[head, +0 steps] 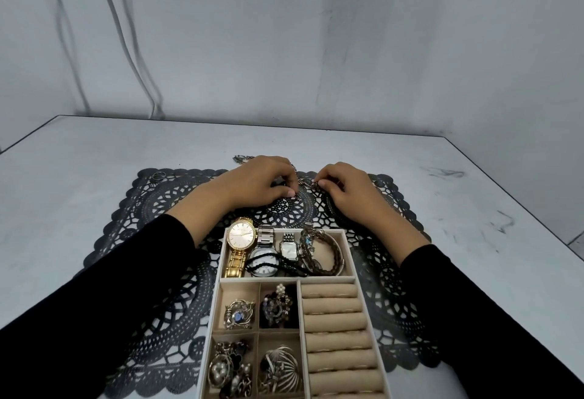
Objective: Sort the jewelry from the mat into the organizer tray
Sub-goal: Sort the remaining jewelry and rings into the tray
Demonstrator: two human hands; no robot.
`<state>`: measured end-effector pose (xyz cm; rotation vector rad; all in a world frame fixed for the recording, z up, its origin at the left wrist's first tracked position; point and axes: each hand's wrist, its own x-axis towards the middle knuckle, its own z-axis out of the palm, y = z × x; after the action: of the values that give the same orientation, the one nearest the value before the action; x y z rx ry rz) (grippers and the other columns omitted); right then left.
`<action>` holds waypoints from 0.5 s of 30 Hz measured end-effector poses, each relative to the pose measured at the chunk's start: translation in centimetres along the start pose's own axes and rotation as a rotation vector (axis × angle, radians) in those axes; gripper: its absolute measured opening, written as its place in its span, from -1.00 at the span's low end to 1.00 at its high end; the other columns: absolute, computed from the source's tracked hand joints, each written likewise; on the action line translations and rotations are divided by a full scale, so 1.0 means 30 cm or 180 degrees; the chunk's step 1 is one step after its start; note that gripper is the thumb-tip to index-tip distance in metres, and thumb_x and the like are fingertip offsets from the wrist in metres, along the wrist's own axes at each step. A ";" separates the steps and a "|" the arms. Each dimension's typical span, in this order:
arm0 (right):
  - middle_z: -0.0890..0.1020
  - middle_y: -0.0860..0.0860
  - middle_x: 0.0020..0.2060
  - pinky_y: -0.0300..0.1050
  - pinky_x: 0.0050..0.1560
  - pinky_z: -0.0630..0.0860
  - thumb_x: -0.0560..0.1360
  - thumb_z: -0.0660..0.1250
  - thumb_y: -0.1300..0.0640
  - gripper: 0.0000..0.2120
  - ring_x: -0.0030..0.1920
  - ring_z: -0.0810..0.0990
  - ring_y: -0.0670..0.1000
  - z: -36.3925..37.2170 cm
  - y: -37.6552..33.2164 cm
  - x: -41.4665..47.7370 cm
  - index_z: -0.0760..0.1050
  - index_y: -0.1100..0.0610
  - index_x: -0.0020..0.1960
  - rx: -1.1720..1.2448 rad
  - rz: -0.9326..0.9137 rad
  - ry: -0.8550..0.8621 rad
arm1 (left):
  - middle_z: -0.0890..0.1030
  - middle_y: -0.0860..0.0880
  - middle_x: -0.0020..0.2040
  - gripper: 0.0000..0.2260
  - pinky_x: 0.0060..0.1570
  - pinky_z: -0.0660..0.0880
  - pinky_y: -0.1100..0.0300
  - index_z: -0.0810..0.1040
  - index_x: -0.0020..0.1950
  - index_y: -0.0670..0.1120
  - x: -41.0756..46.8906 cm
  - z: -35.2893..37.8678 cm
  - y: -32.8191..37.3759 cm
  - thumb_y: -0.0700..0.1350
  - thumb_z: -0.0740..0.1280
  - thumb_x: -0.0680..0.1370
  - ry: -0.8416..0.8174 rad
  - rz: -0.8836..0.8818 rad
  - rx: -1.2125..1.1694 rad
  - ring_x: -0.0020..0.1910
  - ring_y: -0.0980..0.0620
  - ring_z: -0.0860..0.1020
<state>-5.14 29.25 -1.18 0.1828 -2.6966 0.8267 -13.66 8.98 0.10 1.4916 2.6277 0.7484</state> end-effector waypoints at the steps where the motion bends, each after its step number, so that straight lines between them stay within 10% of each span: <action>1: 0.60 0.02 -0.12 -0.20 -0.05 0.35 0.55 0.27 0.22 -0.89 -0.05 0.50 -0.01 0.000 -0.002 -0.002 0.57 0.14 0.00 0.0014 -0.0038 0.0023 | 0.59 0.15 -0.04 -0.96 0.08 0.42 0.17 0.63 -0.02 -0.02 -0.001 0.002 0.000 -0.11 0.40 0.54 0.0003 -0.0002 0.0007 0.02 0.14 0.53; 6: 0.63 -0.06 -0.20 -0.41 -0.15 0.38 0.56 0.27 0.18 -0.90 -0.17 0.55 -0.11 -0.001 -0.013 -0.007 0.56 0.08 -0.01 0.0454 0.0110 0.0146 | 0.61 0.14 -0.06 -0.98 -0.02 0.37 0.37 0.59 -0.06 0.01 -0.015 0.021 0.008 -0.11 0.39 0.55 0.0214 -0.0062 -0.0252 -0.02 0.17 0.54; 15: 0.66 -0.01 -0.23 -0.21 -0.04 0.55 0.51 0.36 0.23 -0.92 -0.20 0.62 -0.11 -0.005 -0.019 0.003 0.59 0.08 -0.04 0.1439 0.0336 0.0060 | 0.66 0.15 -0.11 -0.95 -0.02 0.37 0.50 0.60 -0.08 0.04 -0.026 0.038 0.051 -0.11 0.39 0.55 0.0927 -0.0399 -0.0992 -0.05 0.30 0.57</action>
<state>-5.06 28.86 -0.72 0.1317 -2.4788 1.4537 -11.74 9.44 -0.42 1.2019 2.6012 1.3775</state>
